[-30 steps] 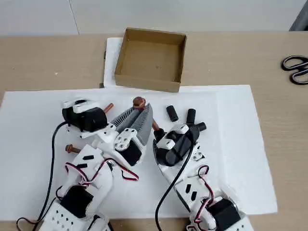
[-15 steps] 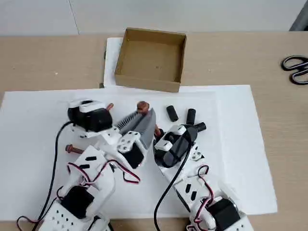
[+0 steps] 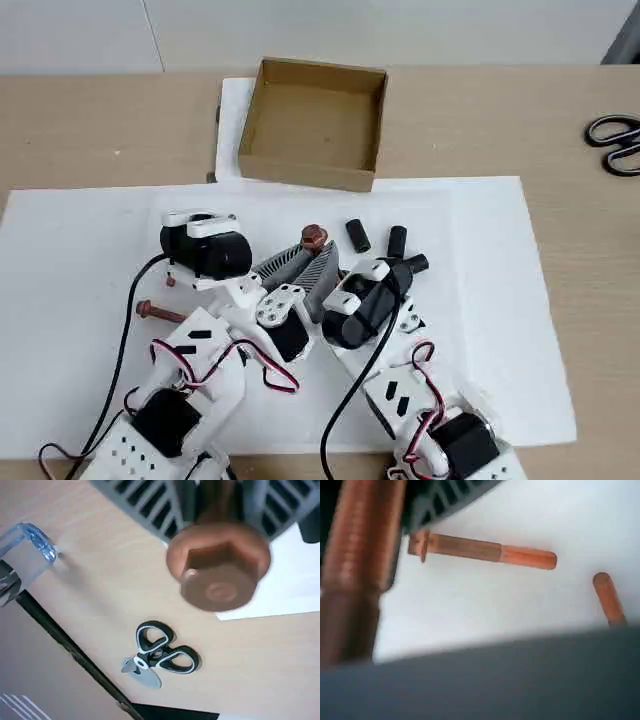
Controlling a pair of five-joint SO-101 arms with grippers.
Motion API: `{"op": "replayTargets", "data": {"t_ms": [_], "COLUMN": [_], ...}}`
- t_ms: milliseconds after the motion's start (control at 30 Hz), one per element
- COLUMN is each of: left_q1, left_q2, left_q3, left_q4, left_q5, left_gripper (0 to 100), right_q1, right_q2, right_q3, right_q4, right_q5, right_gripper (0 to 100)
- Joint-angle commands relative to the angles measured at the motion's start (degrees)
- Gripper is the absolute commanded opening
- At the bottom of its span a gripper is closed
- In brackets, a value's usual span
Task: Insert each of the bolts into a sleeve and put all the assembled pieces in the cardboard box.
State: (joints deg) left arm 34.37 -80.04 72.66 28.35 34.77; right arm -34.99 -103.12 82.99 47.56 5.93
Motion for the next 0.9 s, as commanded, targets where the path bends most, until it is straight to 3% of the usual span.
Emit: {"op": "replayTargets", "data": {"t_ms": [0,133,867], "left_q1": [-2.81,-5.27,-5.27], "left_q2": [-0.79,-0.62,-0.70], "left_q3": [-3.38,-5.76,-3.74], "left_q4": [-1.05,-0.88,-1.49], "left_q5": [-0.18,-0.18,-0.18], "left_gripper": [0,0,0], "right_q1": [-0.13,-0.13,-2.59], "right_q2": [-0.66,-0.66,-0.75], "right_q3": [-0.53,0.26,-0.09], "right_q4": [-1.36,-1.36,-1.36], "right_q5": [0.44,0.35,0.26], "right_gripper": [0.2,0.2,0.2]}}
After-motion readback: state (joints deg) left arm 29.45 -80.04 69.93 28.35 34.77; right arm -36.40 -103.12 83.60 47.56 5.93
